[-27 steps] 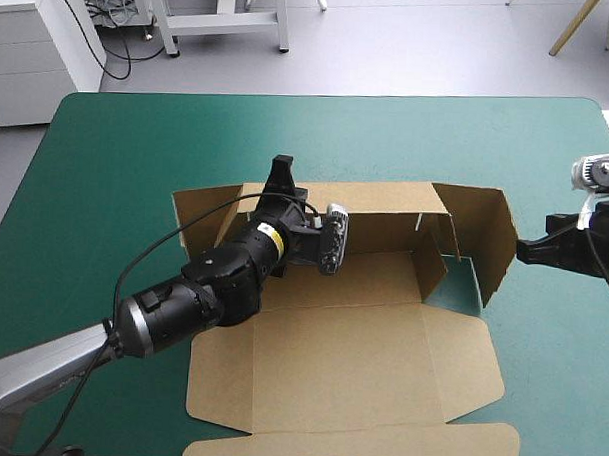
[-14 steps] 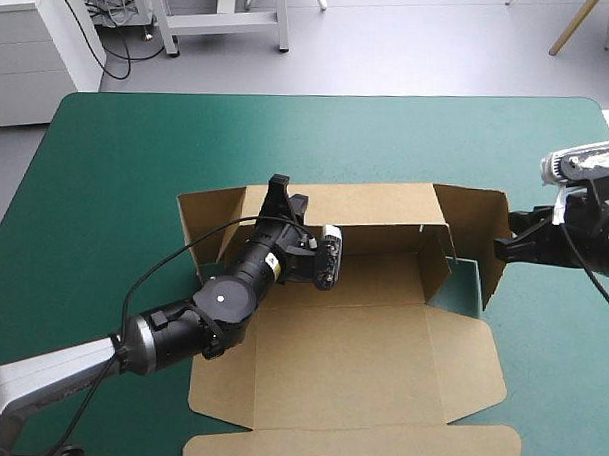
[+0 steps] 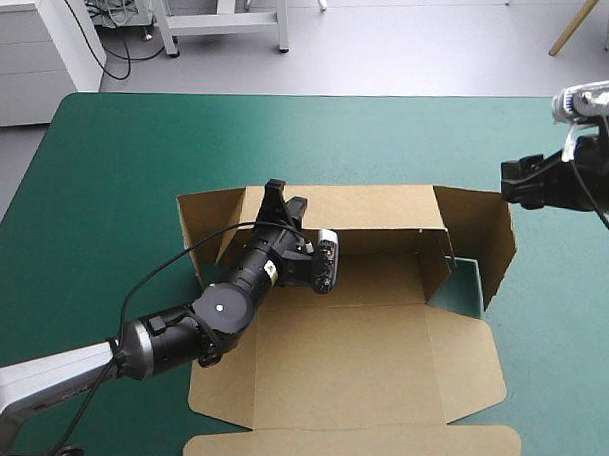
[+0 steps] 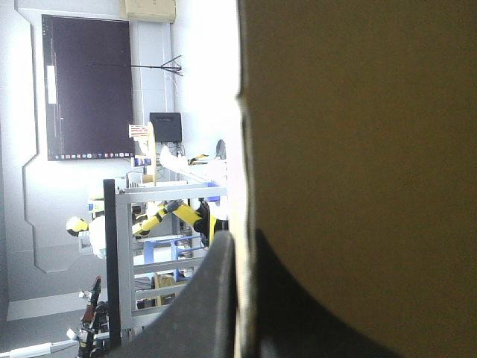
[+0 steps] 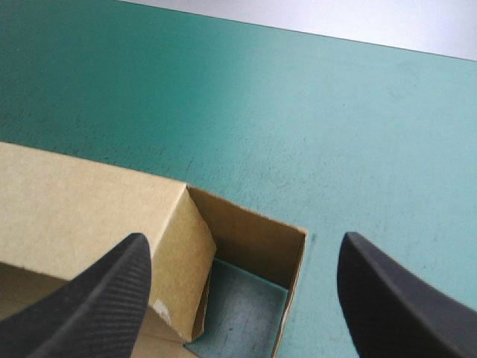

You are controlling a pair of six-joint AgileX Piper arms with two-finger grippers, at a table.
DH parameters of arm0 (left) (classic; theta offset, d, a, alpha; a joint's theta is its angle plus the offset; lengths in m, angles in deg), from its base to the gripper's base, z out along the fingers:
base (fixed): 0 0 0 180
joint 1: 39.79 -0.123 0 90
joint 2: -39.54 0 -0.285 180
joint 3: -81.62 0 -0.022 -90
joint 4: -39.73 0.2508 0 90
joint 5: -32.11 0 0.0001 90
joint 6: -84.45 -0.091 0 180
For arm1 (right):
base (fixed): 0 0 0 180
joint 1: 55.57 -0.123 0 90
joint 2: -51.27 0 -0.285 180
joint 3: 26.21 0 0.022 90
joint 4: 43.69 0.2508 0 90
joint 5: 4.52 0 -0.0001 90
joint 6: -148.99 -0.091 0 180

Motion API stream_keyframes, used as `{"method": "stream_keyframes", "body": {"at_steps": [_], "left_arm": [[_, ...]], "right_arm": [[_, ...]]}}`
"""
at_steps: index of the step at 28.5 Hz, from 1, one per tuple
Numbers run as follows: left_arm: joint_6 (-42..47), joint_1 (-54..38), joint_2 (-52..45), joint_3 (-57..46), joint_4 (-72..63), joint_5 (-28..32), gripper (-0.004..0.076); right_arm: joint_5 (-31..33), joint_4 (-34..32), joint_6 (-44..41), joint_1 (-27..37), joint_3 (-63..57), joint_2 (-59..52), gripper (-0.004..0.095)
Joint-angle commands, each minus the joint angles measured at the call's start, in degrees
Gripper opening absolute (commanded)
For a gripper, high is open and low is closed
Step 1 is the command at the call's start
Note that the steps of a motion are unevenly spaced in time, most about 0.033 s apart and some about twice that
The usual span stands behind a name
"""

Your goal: Fold the box

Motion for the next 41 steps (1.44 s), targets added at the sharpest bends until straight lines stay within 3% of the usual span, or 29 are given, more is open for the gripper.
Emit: {"method": "stream_keyframes", "body": {"at_steps": [1, 8, 20, 30, 41], "left_arm": [[1.8, 0.3, -1.8, 0.8, 1.1, 0.0, -0.0010], [8.2, 0.3, -1.8, 0.8, 6.4, -0.3, -0.0010], [8.4, 0.3, -1.8, 0.8, 6.3, -0.5, -0.0010], [8.4, 0.3, -1.8, 0.8, 6.3, -0.9, -0.0010], [8.7, 0.3, -1.8, 0.8, 6.3, -2.5, -0.0010]], "right_arm": [[-3.1, 0.6, -1.2, -0.1, 7.0, 4.7, 0.0654], [-1.3, 1.3, -3.4, -0.1, 15.0, 17.1, 0.0654], [1.5, 2.5, -6.7, -0.1, 17.9, 33.8, 0.0653], [1.6, 2.5, -7.4, -0.5, 13.2, 33.1, 0.0653], [1.6, 0.7, -4.6, -0.5, -1.5, 21.0, 0.0652]]}}
